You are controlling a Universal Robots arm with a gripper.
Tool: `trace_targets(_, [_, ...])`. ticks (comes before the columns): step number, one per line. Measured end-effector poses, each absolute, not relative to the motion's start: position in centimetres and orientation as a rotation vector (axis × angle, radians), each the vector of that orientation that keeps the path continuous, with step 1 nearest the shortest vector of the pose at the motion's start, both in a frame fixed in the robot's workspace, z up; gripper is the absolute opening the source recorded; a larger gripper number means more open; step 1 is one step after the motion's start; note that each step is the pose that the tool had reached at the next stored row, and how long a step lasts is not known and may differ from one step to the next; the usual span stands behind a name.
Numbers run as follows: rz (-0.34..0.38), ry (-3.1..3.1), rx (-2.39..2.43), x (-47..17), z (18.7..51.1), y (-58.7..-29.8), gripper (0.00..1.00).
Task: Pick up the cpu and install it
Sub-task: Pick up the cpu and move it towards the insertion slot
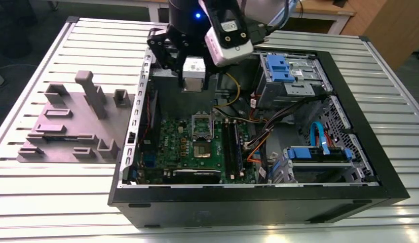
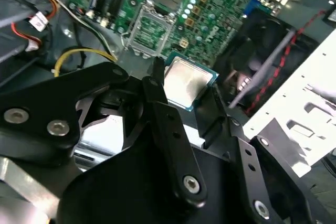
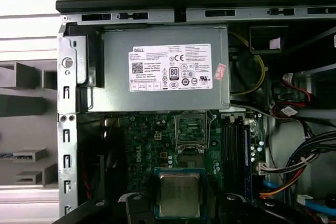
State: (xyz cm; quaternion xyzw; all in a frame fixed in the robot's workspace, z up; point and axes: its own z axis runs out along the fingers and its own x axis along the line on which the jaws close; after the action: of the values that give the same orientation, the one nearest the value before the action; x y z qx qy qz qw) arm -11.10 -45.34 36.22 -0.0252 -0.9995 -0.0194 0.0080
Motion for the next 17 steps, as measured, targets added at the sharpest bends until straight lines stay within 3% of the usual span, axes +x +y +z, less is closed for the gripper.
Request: trace_targets(17, [-0.061, -3.124, -0.086, -7.5, 35.4, -47.2, 0.47])
